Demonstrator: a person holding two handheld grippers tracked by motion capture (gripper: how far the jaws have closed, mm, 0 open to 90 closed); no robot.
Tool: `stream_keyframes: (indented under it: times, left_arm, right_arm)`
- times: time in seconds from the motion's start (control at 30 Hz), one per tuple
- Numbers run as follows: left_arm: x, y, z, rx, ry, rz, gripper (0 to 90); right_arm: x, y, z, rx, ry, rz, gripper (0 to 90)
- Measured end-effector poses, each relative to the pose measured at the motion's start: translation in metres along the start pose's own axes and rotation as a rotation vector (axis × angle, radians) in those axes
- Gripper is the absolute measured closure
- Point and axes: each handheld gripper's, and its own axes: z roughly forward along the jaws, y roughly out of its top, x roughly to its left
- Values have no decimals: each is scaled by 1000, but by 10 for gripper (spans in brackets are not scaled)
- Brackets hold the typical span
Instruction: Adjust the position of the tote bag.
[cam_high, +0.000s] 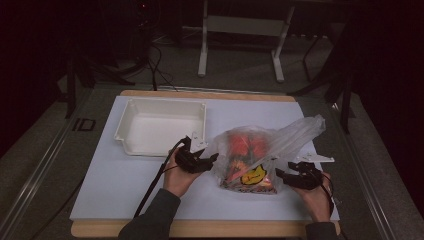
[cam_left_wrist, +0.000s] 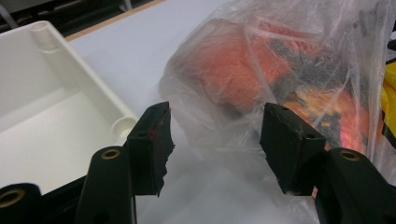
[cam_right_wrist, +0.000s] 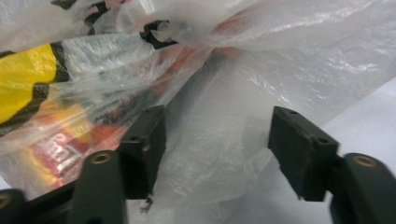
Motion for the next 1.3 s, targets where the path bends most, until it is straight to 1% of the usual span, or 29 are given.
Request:
stream_keyframes:
  times: [0.13,0.33,0.4,0.57,0.63,0.7,0.8,0.87,0.93,1.03,1.17,1.23,1.3]
  left_arm:
    - [-6,5,8,5,-14,10,431]
    - [-16,13,19,16,-15,47,423]
    - [-18,16,24,24,-14,53,421]
    - [-20,16,34,55,1,67,434]
    - [-20,14,38,74,4,68,469]
    - [-19,13,40,89,8,71,500]
    - [-18,11,41,103,11,70,557]
    - [-18,11,42,105,12,73,596]
    - [-18,10,42,109,18,79,636]
    - [-17,8,42,115,14,78,713]
    - [-15,3,42,122,12,61,806]
    - [-14,-1,41,119,13,50,837]
    - [-12,-5,41,119,18,37,850]
  right_arm:
    - [0,-2,0,3,2,-4,481]
    - [1,-2,1,5,4,-17,526]
    - [1,-1,1,5,7,-18,545]
    - [1,-2,2,8,12,-16,585]
    - [1,-2,2,12,16,-20,604]
    - [1,-3,3,15,17,-24,605]
    - [1,-3,3,17,20,-25,616]
    - [2,-3,4,21,20,-30,631]
    - [2,-3,3,20,20,-31,662]
    - [2,-4,3,16,23,-34,711]
    - [2,-5,3,23,24,-41,765]
    - [2,-6,2,24,22,-44,796]
    - [2,-6,1,19,19,-44,828]
